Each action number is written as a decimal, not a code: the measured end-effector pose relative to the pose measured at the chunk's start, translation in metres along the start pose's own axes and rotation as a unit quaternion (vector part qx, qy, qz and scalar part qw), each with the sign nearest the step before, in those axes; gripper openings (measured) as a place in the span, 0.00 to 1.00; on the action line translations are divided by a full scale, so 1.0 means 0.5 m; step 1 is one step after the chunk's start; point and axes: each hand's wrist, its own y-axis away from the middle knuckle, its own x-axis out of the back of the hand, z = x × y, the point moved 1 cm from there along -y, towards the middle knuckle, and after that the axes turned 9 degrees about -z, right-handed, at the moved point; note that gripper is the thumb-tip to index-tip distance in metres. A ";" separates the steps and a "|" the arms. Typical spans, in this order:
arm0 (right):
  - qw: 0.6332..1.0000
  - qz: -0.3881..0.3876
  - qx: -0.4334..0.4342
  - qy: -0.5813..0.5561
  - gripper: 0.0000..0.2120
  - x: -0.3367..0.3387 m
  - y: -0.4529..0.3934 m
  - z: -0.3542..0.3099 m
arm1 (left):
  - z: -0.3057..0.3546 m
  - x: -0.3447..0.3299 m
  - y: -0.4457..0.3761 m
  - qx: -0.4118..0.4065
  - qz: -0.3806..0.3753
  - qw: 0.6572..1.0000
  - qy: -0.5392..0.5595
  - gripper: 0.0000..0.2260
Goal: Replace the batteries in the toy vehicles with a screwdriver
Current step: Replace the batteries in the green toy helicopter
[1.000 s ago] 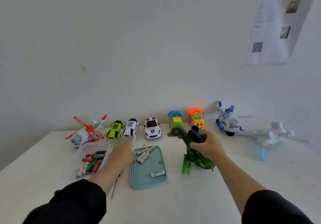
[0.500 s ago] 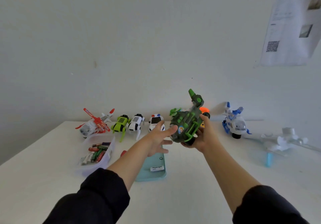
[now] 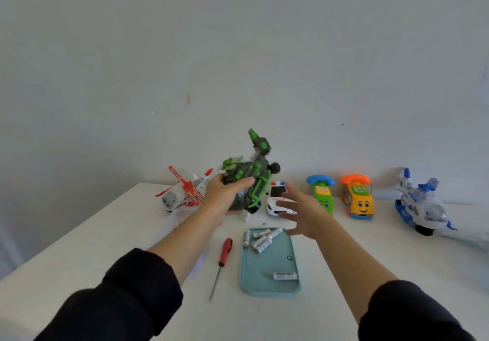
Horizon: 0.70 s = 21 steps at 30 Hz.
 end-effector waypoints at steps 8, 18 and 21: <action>0.997 0.021 0.050 0.056 0.05 -0.199 -0.171 -0.040 | 0.091 0.342 -0.139 -0.109 0.163 0.979 -0.053 0.23; 0.899 0.041 0.077 0.429 0.47 -0.496 -0.397 -0.009 | 0.008 0.652 -0.244 -0.052 0.234 0.959 -0.149 0.22; 0.883 0.088 0.044 0.459 0.49 -0.510 -0.432 0.026 | -0.054 0.687 -0.265 -0.019 0.220 0.956 -0.192 0.22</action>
